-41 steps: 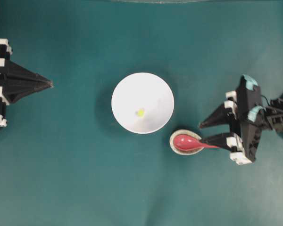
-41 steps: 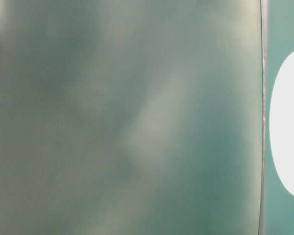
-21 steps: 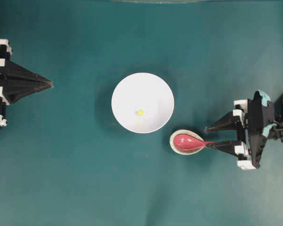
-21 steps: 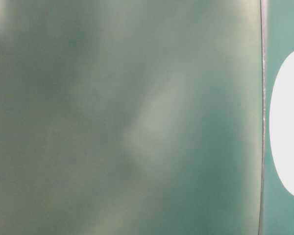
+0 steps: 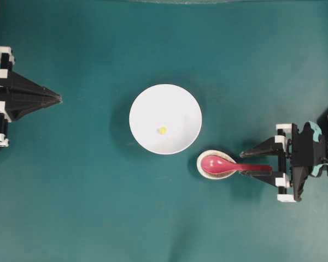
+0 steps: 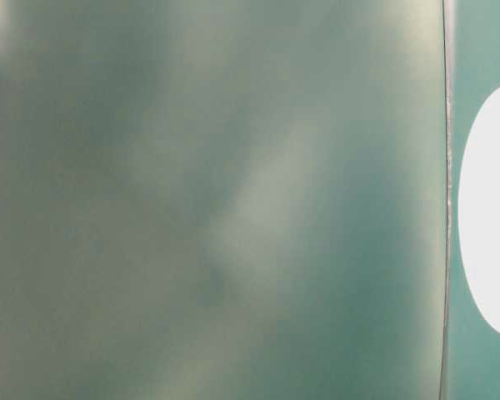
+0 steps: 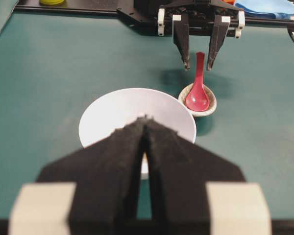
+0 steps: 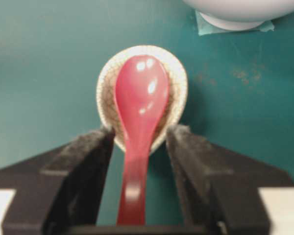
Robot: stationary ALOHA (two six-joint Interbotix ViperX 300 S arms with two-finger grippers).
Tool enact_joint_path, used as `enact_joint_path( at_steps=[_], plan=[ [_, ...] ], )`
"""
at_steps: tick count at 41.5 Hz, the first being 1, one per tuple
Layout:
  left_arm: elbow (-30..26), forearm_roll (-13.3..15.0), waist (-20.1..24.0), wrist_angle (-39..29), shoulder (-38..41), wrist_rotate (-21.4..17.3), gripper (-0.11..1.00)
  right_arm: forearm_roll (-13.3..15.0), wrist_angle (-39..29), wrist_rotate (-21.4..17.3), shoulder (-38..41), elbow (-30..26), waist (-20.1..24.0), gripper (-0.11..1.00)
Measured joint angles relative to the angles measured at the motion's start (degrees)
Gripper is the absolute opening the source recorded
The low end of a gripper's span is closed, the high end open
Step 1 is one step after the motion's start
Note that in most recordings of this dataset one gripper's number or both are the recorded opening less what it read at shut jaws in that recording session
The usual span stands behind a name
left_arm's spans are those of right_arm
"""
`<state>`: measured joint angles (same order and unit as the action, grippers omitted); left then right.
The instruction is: Scoop the yellow hexagonal prism block from the bowl with a spoon using the right arm.
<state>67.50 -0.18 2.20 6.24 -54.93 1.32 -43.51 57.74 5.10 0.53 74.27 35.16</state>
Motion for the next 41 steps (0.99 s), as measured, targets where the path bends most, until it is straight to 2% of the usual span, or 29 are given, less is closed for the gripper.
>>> enact_joint_path(
  at_steps=[18,41],
  plan=[
    [0.0,-0.1,0.0,0.0,0.0,0.0,0.01,-0.2,1.7,-1.5,5.7,0.0,1.1,0.53],
    [0.0,-0.1,0.0,0.0,0.0,0.0,0.01,-0.2,2.2,-1.6,6.2,0.8,2.4,0.52]
  ],
)
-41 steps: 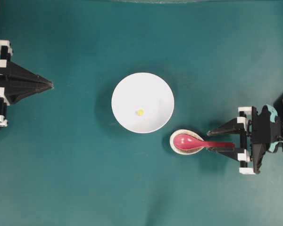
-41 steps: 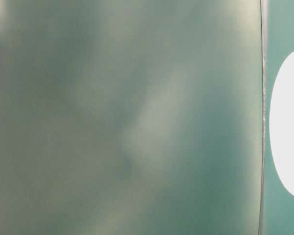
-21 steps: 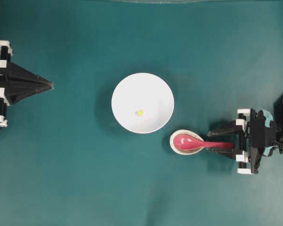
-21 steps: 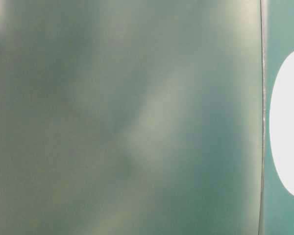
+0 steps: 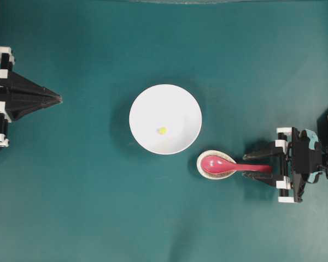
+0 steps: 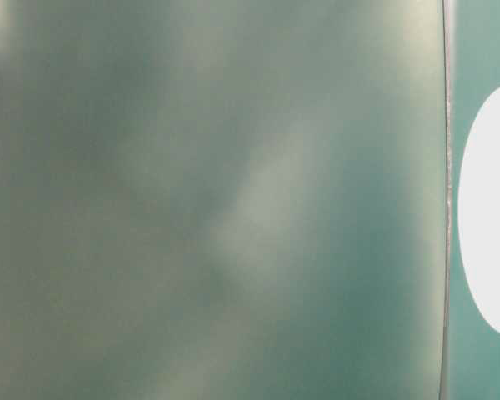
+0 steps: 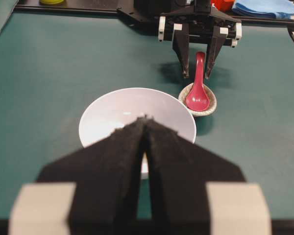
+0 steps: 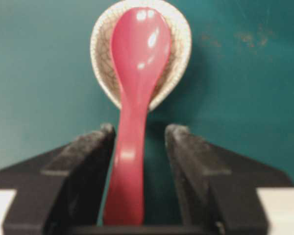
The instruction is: Scoop the yellow hexagonal prism block from the bowl with a spoon using the right arm.
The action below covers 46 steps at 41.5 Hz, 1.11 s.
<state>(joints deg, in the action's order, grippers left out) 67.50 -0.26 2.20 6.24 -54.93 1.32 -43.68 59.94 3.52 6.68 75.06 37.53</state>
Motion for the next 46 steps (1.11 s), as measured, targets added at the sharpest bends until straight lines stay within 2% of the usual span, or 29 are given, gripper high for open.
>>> enact_joint_path(
  at_steps=[34,40,46],
  plan=[
    [0.0,0.0,0.0,0.2,0.1,0.0,0.01,0.1,-0.1,0.4,0.0,0.2,0.0,0.45],
    [0.0,0.1,0.0,0.0,0.0,0.0,0.01,0.1,-0.1,0.4,0.0,0.2,0.0,0.37],
    [0.0,0.1,-0.1,0.0,0.1,0.0,0.01,0.1,-0.2,0.4,0.0,0.2,0.0,0.21]
  ],
)
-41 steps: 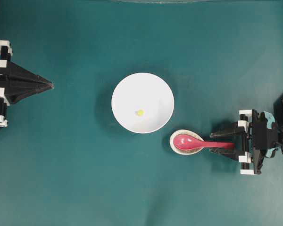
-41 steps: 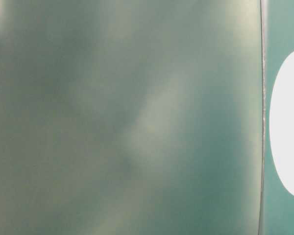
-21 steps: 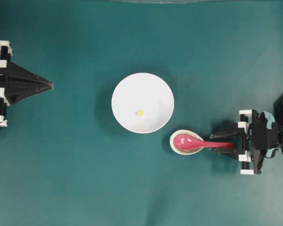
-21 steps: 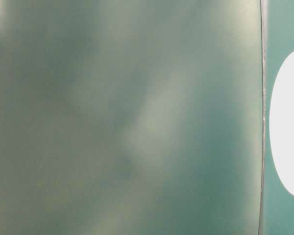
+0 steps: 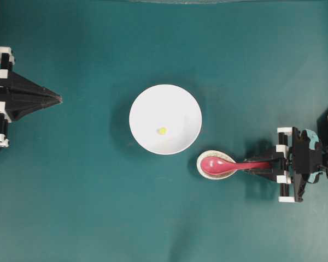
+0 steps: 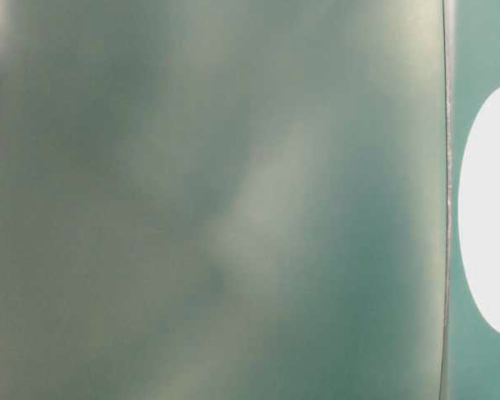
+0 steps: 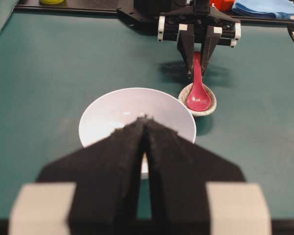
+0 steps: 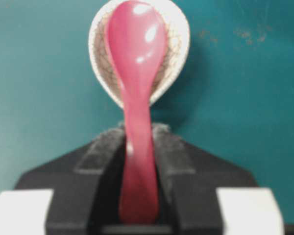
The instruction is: Scoop the yellow hexagonal prism block from the bowl with a spoon using the right arm.
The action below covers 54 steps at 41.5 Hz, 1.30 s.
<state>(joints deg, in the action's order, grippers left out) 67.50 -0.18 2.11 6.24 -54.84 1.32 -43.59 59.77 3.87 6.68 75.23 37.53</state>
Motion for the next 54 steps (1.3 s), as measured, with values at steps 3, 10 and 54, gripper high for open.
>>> enact_joint_path(
  at_steps=[3,10,54],
  plan=[
    [0.0,-0.1,0.1,0.0,0.0,-0.1,0.01,0.0,-0.1,0.0,0.1,0.0,0.0,0.20],
    [0.0,0.0,0.1,0.0,-0.1,0.0,0.01,0.0,-1.0,0.0,0.0,0.0,0.0,0.20],
    [0.0,-0.1,0.1,0.0,-0.1,0.0,0.01,0.1,0.3,-0.4,0.0,-0.7,0.0,0.49]
  ],
)
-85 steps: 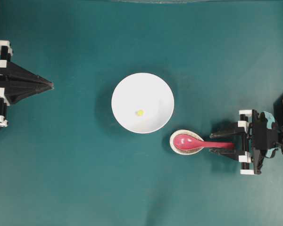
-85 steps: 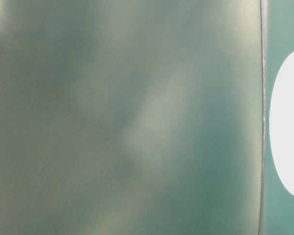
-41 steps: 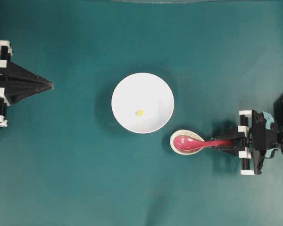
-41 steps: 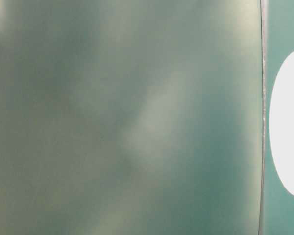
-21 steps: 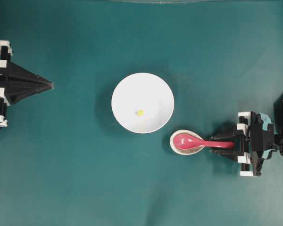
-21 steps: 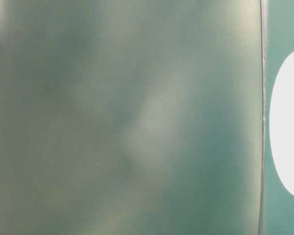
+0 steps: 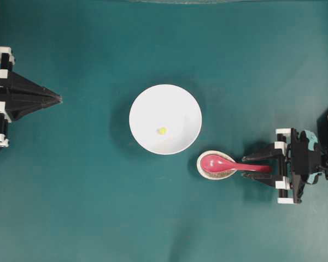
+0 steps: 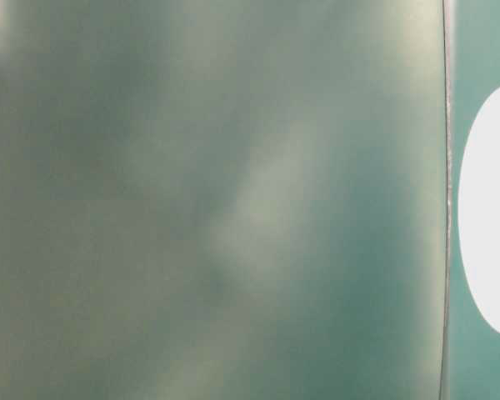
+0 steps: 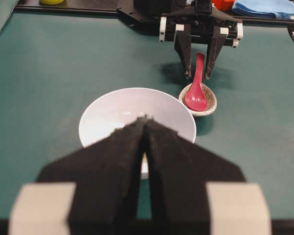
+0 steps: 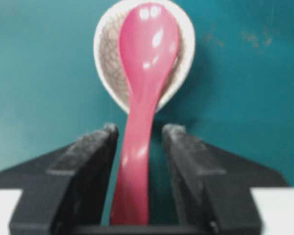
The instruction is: Scoop the yellow hexagonal prism block from the bowl with a spoon using the right arm.
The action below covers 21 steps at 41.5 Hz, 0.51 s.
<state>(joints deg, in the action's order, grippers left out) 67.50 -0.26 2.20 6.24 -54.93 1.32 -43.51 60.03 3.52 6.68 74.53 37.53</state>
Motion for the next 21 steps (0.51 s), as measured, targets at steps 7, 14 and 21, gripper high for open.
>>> enact_joint_path(
  at_steps=[7,14,21],
  plan=[
    [0.0,0.1,-0.1,0.0,0.0,0.0,0.01,0.0,0.4,0.1,0.1,0.1,0.0,0.49],
    [0.0,0.0,0.0,0.0,0.1,0.0,0.01,0.0,0.4,0.1,0.0,0.0,-0.1,0.49],
    [0.0,0.1,0.0,0.0,0.0,0.0,0.01,0.0,0.4,0.1,0.1,0.0,-1.0,0.43]
  ],
)
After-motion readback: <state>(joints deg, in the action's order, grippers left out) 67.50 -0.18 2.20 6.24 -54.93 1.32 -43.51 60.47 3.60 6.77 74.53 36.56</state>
